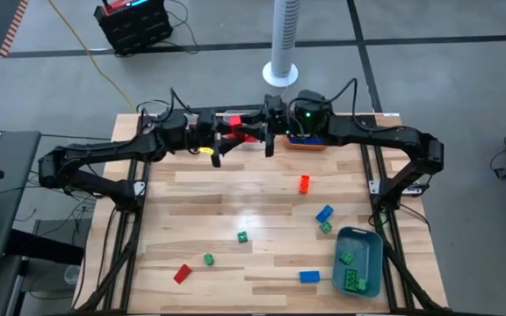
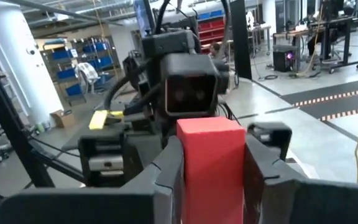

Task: Sort blocks
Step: Put the red block into the right transparent bin

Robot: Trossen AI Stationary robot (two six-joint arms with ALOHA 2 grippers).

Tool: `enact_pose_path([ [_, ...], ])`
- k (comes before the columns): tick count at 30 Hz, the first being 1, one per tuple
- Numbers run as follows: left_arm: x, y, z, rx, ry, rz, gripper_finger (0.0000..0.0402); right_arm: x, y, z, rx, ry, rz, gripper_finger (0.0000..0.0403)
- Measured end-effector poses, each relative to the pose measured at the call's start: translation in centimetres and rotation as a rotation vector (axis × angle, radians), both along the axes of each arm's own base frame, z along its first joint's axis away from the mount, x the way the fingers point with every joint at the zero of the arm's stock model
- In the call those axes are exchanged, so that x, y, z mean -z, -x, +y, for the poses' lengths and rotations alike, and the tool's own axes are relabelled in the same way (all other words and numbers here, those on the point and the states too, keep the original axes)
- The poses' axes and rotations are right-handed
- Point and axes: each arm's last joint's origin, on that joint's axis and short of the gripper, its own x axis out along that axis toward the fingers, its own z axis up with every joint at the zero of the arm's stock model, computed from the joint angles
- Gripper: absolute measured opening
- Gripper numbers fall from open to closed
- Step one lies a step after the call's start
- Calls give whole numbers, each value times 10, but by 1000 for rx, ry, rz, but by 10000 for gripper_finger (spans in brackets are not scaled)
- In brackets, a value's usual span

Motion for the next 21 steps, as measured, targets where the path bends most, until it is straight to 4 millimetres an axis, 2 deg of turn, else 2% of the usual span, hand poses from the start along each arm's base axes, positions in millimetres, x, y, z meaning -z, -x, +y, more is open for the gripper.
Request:
enact_pose_path([
  [6, -9, 1, 0, -18, -27, -87, 188, 0, 0, 2, -4, 13, -2, 102],
  [11, -8, 2, 5, -41, -22, -86, 125, 0, -1, 4, -7, -8, -3, 107],
  [12, -8, 2, 7, -40, -21, -85, 124, 0, -1, 3, -6, -15, -1, 111],
  [17, -4, 3, 19, -48, 37, -75, 124, 2, 1, 1, -2, -46, 35, 175],
  [21, 5, 6, 35, -66, 118, -26, 124, -8, 23, -7, 45, -21, 87, 244],
])
